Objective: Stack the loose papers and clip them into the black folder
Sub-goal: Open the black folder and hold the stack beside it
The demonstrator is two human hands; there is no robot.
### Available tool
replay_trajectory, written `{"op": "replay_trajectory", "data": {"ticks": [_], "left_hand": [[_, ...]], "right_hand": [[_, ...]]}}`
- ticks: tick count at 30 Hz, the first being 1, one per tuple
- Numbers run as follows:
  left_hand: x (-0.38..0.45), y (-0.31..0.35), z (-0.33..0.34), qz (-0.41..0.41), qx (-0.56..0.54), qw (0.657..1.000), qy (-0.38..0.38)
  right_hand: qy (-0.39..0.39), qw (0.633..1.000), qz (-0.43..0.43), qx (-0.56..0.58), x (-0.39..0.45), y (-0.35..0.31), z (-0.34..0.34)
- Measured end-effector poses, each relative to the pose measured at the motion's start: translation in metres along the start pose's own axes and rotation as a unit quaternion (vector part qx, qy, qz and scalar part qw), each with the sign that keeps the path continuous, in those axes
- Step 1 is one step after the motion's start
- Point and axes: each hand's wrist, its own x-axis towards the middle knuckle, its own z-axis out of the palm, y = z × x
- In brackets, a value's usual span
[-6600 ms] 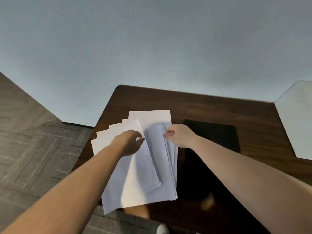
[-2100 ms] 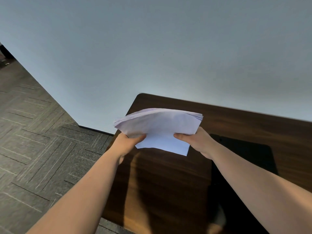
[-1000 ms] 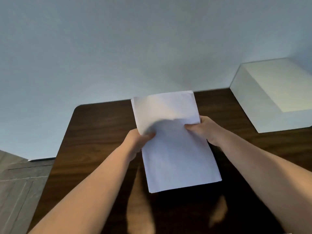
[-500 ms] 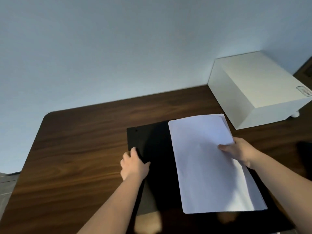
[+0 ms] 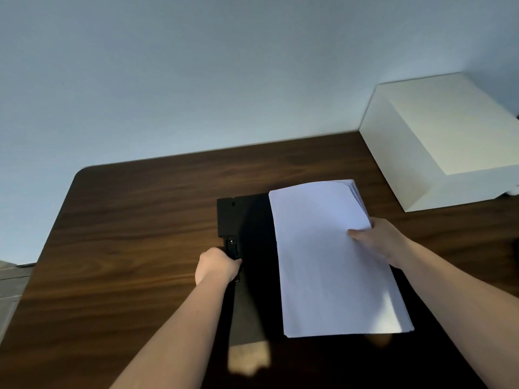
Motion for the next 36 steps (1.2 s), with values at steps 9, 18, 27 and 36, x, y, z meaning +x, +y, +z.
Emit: {"op": "replay_trajectory", "data": {"ticks": [9, 18, 27, 36], "left_hand": [[0.020, -0.026, -0.034, 0.032, 0.029, 0.992, 0.121], [0.020, -0.066, -0.027, 0.231, 0.129, 0.948, 0.178], [-0.001, -0.066, -0.017, 0.386, 0.353, 0.844, -0.119], [-0.017, -0.057, -0.015, 0.400, 0.453, 0.788, -0.115]], "right_hand": [[0.011, 0.999, 0.014, 0.030, 0.011, -0.002, 0.006], [0.032, 0.999, 0.010, -0.001, 0.021, -0.007, 0.026], [0.052, 0.996, -0.012, -0.078, 0.030, -0.020, 0.026], [0.034, 0.998, 0.002, -0.057, 0.023, -0.027, 0.034]]}}
